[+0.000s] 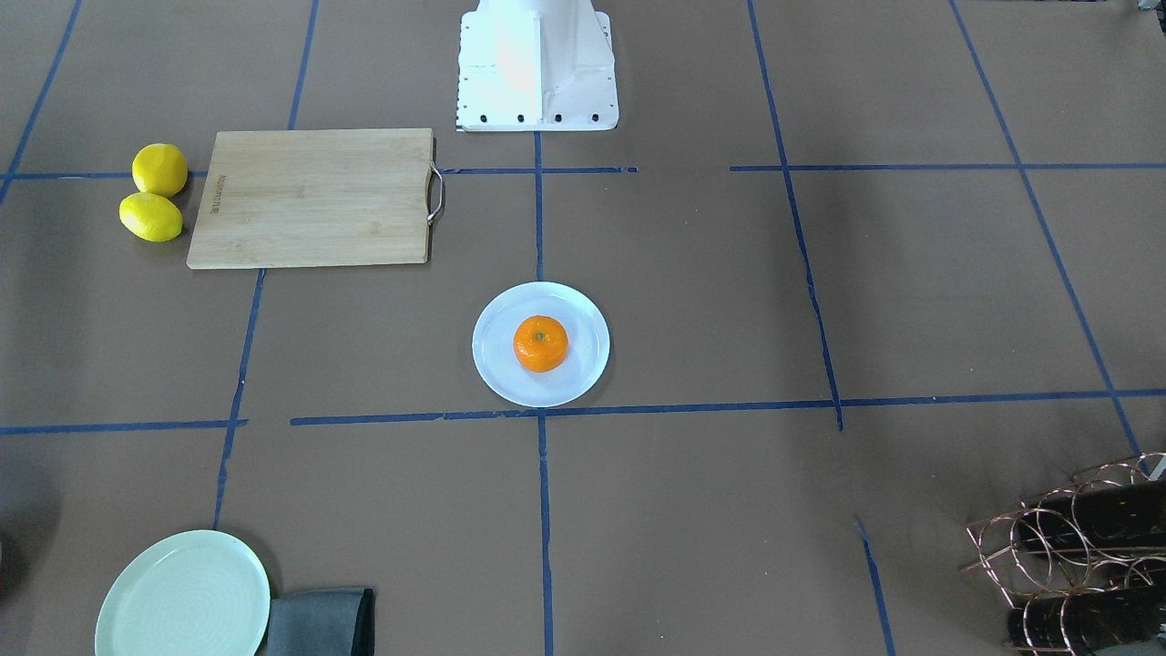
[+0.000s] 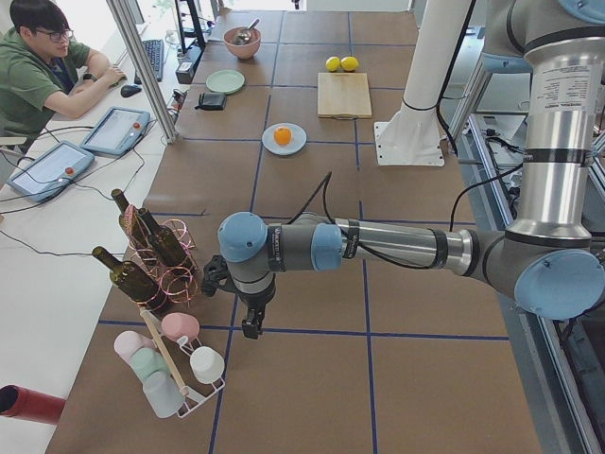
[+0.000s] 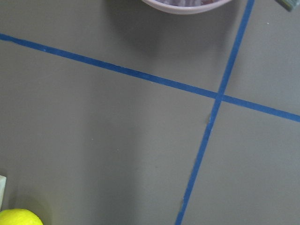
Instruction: Pick orange to plate
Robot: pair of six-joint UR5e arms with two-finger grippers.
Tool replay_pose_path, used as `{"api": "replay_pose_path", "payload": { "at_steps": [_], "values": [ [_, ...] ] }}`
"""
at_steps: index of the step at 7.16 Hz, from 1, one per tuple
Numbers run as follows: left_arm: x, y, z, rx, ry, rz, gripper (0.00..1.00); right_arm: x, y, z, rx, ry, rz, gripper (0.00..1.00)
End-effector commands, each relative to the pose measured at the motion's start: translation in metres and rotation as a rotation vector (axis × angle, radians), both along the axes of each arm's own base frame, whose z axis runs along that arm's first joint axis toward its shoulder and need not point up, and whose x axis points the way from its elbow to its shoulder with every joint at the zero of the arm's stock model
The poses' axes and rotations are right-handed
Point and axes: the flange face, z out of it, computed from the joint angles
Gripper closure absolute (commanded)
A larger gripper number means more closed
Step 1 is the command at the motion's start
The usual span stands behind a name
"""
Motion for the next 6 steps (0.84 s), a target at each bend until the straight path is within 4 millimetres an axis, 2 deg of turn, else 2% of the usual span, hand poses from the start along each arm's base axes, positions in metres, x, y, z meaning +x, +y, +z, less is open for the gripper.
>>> {"api": "replay_pose_path", "payload": {
  "at_steps": [1, 2, 4, 6],
  "values": [
    [0.000, 0.001, 0.001, -0.003, 0.000, 0.000, 0.00, 0.013, 0.004, 0.023, -0.045, 0.010, 0.025, 0.00],
    [0.000, 0.001, 0.001, -0.001, 0.000, 0.000, 0.00, 0.020, 0.004, 0.019, -0.076, 0.014, 0.079, 0.00],
    [0.000, 0.001, 0.001, -0.001, 0.000, 0.000, 0.00, 0.028, 0.033, 0.050, -0.001, 0.020, 0.108, 0.00],
    [0.000, 0.000, 0.000, 0.000, 0.000, 0.000, 0.00, 0.030, 0.031, 0.048, -0.041, 0.024, 0.173, 0.00]
  ]
}}
